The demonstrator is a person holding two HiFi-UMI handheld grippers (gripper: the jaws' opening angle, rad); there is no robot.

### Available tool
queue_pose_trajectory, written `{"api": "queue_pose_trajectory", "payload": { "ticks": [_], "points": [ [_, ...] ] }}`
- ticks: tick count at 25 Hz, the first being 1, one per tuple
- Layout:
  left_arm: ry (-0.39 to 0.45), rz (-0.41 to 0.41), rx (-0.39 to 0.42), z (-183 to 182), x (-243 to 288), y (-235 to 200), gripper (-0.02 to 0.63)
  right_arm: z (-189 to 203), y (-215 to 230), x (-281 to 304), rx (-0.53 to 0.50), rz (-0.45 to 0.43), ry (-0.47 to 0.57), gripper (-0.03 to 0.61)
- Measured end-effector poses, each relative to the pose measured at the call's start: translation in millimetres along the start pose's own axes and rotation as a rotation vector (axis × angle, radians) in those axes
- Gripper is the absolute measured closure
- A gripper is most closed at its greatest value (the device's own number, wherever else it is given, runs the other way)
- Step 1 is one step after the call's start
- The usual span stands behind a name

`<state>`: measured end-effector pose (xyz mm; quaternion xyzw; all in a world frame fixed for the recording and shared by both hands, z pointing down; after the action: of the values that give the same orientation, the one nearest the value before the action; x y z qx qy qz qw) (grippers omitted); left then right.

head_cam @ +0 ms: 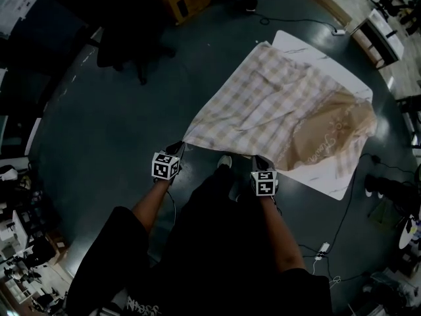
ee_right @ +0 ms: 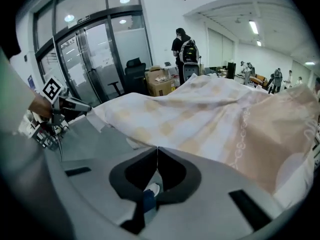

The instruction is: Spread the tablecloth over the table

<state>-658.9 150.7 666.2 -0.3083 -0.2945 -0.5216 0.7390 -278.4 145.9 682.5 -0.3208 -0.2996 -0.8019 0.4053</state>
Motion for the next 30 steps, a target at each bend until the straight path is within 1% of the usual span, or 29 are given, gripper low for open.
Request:
{"api": "queue_pose_trajectory", "payload": {
  "ticks": [4, 6, 7, 8, 9, 11, 15, 18, 21, 24, 27, 30],
  "points": [
    [-0.023, -0.066, 0.026, 7.0, -8.1, 4.8, 0.577, 9.7, 7.5, 0.6, 0.05, -0.064, 0.003, 0.558],
    [-0.025, -0.095, 0.0, 10.5, -16.2, 12.1, 0.575, 8.3, 6.7, -5.1, 0.031, -0.084, 0.021, 0.557],
    [-0.017, -0.107, -0.02, 12.0, -21.7, 17.4, 0.574, 7.3, 7.3, -11.0, 0.02, -0.089, 0.037, 0.536],
    [-0.005, -0.117, -0.038, 14.0, -27.7, 24.9, 0.567, 8.2, 10.0, -18.2, 0.019, -0.088, 0.058, 0.482],
    [0.007, -0.122, -0.051, 16.9, -33.7, 34.9, 0.555, 11.2, 14.4, -26.6, 0.027, -0.083, 0.082, 0.453],
    [0.019, -0.107, -0.053, 24.7, -42.5, 62.5, 0.545, 22.0, 25.8, -46.4, 0.056, -0.069, 0.125, 0.453],
    [0.018, -0.017, 0.002, 34.9, -36.9, 140.8, 0.544, 53.8, 58.4, -91.4, 0.103, -0.018, 0.174, 0.453],
    [0.027, 0.067, 0.04, 31.9, -20.4, 204.8, 0.543, 81.7, 87.8, -127.5, 0.152, 0.034, 0.2, 0.454],
    [0.044, 0.156, 0.081, 20.9, 4.5, 270.6, 0.543, 109.6, 120.8, -160.6, 0.21, 0.088, 0.217, 0.454],
    [0.046, 0.267, 0.13, 5.2, 36.4, 343.9, 0.545, 131.5, 158.9, -191.3, 0.291, 0.162, 0.226, 0.456],
    [0.03, 0.372, 0.185, -12.3, 63.1, 410.1, 0.545, 143.2, 189.5, -211.5, 0.364, 0.229, 0.246, 0.457],
    [0.013, 0.445, 0.24, -27.1, 90.9, 460.2, 0.545, 150.7, 217.6, -219.2, 0.401, 0.272, 0.246, 0.457]
  ]
}}
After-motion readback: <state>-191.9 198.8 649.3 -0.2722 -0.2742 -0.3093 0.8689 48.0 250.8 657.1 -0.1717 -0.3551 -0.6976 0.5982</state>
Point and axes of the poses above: the fingertips, and each gripper's own axes: x forward along the fingers, y to its right, z out of its underside, the point moved 10 cm from there along -x, backward along the fingers, and after that the axes turned 3 degrees about -z, right-handed, at the moved point
